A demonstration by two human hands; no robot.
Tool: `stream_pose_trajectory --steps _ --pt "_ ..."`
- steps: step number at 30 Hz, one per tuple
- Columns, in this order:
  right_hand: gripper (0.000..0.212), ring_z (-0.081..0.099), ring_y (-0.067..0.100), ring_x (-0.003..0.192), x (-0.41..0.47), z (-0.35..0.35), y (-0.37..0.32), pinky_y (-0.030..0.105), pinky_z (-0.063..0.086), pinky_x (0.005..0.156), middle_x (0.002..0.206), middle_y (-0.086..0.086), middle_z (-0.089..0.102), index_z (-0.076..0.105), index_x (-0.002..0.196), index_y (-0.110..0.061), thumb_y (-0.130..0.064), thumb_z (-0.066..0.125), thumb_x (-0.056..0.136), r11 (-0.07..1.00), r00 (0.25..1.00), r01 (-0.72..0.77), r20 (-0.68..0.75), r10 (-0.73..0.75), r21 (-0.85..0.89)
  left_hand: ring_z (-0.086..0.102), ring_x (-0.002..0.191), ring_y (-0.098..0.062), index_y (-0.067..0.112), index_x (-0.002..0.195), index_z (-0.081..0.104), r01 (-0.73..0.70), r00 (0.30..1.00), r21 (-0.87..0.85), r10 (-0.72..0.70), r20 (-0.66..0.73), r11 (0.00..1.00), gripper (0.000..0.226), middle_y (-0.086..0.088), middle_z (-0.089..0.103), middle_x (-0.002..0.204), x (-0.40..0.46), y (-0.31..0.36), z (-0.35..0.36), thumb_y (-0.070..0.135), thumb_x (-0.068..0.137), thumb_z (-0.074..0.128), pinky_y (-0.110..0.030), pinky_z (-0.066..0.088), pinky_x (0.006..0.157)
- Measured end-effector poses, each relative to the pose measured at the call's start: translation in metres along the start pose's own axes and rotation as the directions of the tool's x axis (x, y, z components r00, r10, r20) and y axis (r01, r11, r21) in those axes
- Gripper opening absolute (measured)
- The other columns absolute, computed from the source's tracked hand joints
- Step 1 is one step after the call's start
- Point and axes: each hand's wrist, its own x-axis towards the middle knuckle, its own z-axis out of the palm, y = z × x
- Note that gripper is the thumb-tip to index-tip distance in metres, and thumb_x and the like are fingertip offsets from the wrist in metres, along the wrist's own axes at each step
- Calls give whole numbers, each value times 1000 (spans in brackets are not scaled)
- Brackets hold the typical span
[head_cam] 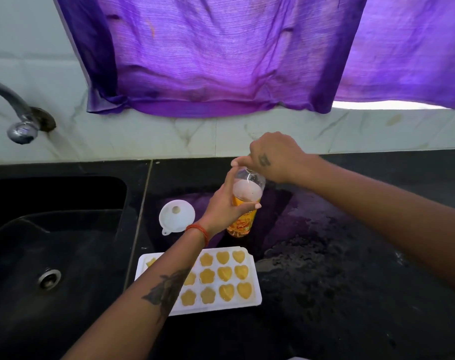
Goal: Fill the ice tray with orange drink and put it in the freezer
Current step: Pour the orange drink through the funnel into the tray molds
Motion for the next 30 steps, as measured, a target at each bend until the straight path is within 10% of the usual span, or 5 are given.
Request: stream_pose_trajectory --steps 5,9,14,21,30 --pt "42 55 24 103 3 -13 26 35 45 89 115 8 57 48 129 -14 -38 49 94 930 916 331 183 -357 157 52 116 -17 75 112 16 14 997 -72 -8 72 997 87 2 47 134 3 -1 -10 32 69 79 -33 48 95" --pt "39 54 23 101 -3 9 23 33 46 87 113 9 58 49 122 -9 -38 36 99 936 938 347 3 -348 -64 55 110 -13 75 112 16 -22 1000 -53 22 -5 998 86 4 50 131 3 -4 -5 33 71 78 -14 47 79" --pt "52 35 11 49 0 22 -1 24 22 46 58 0 42 53 80 -9 -53 31 96 988 982 -98 -174 76 -122 55 108 -18 52 132 16 -27 972 93 48 -231 995 83 3 54 130 -2 1 20 39 73 74 -28 45 76" --pt "34 53 21 102 -1 1 27 29 43 87 116 8 56 52 127 -15 -31 45 97 926 933 343 55 -355 155 56 109 -17 39 135 29 57 980 -67 -43 196 996 82 -1 55 122 12 6 -17 26 71 80 -27 48 90" --pt "39 49 14 80 1 25 -8 25 41 72 97 10 61 61 106 -5 -38 43 97 995 963 53 -269 -30 80 56 111 -15 36 139 29 -6 998 33 9 -63 999 78 4 55 131 -2 4 5 36 76 74 -36 50 89"
